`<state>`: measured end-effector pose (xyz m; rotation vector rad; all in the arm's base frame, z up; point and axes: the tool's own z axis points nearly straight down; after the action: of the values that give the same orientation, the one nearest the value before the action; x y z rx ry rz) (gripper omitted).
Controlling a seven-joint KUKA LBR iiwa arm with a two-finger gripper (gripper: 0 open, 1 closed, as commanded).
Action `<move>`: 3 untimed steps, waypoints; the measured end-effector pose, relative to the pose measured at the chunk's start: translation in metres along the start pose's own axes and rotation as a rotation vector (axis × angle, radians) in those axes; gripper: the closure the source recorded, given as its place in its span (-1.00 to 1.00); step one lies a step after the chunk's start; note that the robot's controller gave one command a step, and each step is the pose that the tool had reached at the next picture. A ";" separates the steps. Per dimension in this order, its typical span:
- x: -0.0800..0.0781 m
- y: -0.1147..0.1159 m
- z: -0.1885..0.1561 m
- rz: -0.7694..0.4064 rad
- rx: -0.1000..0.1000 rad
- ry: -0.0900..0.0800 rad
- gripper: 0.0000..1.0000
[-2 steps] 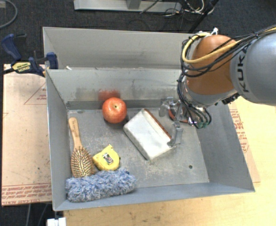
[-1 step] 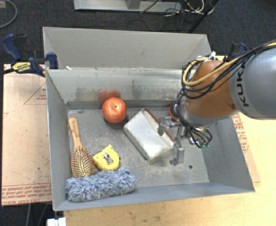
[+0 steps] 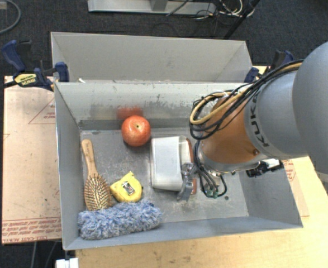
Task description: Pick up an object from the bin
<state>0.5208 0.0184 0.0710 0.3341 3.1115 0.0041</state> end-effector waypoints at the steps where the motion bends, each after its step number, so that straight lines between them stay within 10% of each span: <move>1: 0.000 -0.001 0.000 0.000 0.000 0.000 1.00; 3: -0.002 0.001 -0.096 -0.002 0.000 0.002 1.00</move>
Offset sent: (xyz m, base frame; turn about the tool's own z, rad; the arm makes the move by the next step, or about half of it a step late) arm -0.0151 0.0037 0.0940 -0.0025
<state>0.5218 0.0183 0.1669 0.3312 3.1135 0.0046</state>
